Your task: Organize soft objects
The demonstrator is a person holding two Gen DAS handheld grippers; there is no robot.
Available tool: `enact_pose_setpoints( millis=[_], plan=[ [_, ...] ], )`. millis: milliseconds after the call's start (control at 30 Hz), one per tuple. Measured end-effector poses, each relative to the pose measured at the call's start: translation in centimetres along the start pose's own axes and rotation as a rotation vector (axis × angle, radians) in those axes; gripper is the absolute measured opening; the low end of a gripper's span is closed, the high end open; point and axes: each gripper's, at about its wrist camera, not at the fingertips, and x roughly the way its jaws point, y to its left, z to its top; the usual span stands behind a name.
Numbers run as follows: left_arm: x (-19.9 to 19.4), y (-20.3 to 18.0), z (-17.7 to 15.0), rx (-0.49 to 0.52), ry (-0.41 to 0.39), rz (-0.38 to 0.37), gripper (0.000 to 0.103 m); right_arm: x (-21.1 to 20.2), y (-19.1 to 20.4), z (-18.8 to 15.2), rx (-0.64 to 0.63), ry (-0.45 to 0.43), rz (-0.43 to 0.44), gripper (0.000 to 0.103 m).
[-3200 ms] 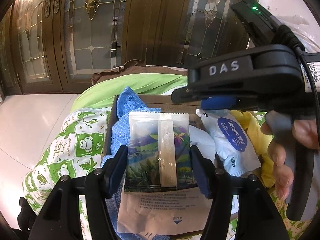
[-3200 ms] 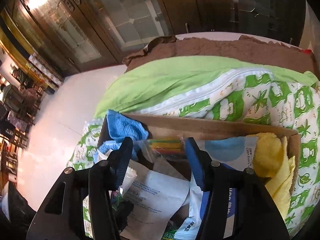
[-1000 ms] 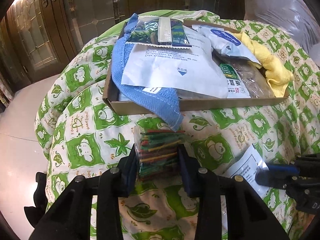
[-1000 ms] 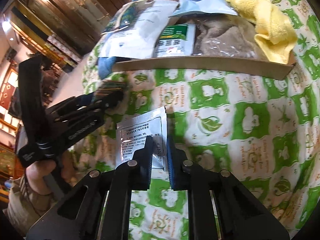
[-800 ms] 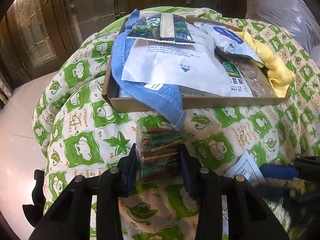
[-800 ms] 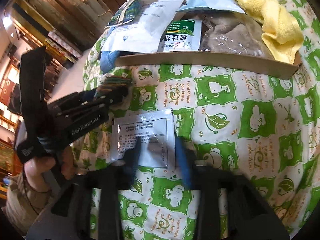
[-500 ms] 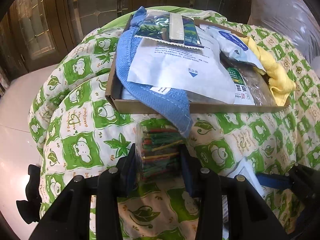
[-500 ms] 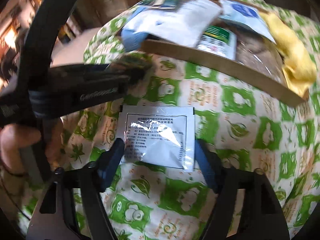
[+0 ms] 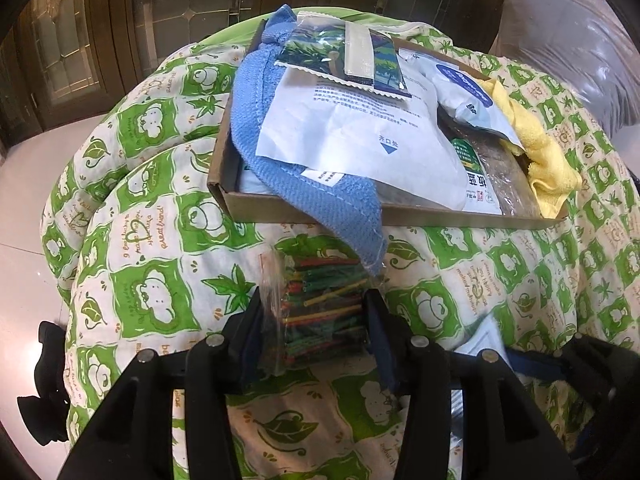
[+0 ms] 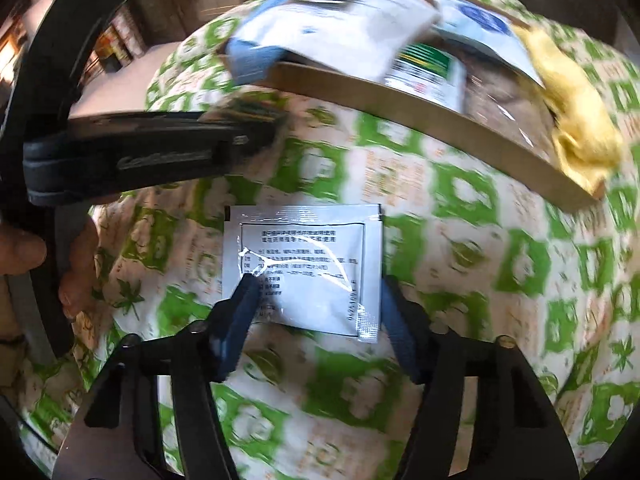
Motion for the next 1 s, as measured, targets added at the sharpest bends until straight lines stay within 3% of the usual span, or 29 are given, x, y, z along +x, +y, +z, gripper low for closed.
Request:
enact_pose_setpoints(
  millis=[33,133,233,300,400,600,667,700,767,800,833,1000],
  plan=[
    [0.0,-0.1,-0.1,0.004,0.001,0.003,0.048,-0.3,-0.3,-0.2,0.024,0.001,0.009,0.052],
    [0.0,-0.1,-0.1,0.017,-0.004,0.012,0.045,-1.1,-2.0,-0.8,0.093,-0.002,0.028,0.025],
    [-0.2,-0.6,-0.4,0.033,-0.016,0.031,0.029,-1.4,-3.1,-1.3,0.154,0.001,0.082,0.022],
    [-0.4,-0.7,-0.4,0.035,-0.027,0.038,0.026,-1.5,-3.5,-1.6,0.176,-0.004,0.105,0.020],
    [-0.9,-0.4,-0.4,0.009,-0.042,0.016,0.024,-1.9,-4.0,-1.8,0.176,-0.013,0.103,0.011],
    [-1.0,-0.1,-0.4,0.003,-0.043,0.003,0.024,-4.2,-6.5,-2.7,0.169,-0.023,0.072,0.009],
    [-1.0,-0.1,-0.4,0.008,-0.042,0.006,0.024,-4.4,-6.2,-2.7,0.130,-0.007,0.104,0.009],
    [-1.0,-0.1,-0.4,0.008,-0.041,0.007,0.024,-4.4,-5.8,-2.6,0.103,0.001,0.121,0.011],
    [-0.9,-0.1,-0.3,0.003,-0.038,0.003,0.024,-4.8,-5.1,-1.8,-0.007,0.034,0.142,0.032],
    [-0.8,-0.1,-0.3,0.000,-0.036,0.001,0.024,-4.9,-4.7,-1.4,-0.061,0.042,0.140,0.058],
    [-0.8,-0.1,-0.2,-0.004,-0.035,-0.001,0.024,-5.3,-4.2,-1.0,-0.141,0.053,0.134,0.069],
    [-0.7,0.2,-0.1,-0.013,-0.029,-0.008,0.024,-5.7,-2.8,0.5,-0.413,0.121,0.127,0.069]
  ],
)
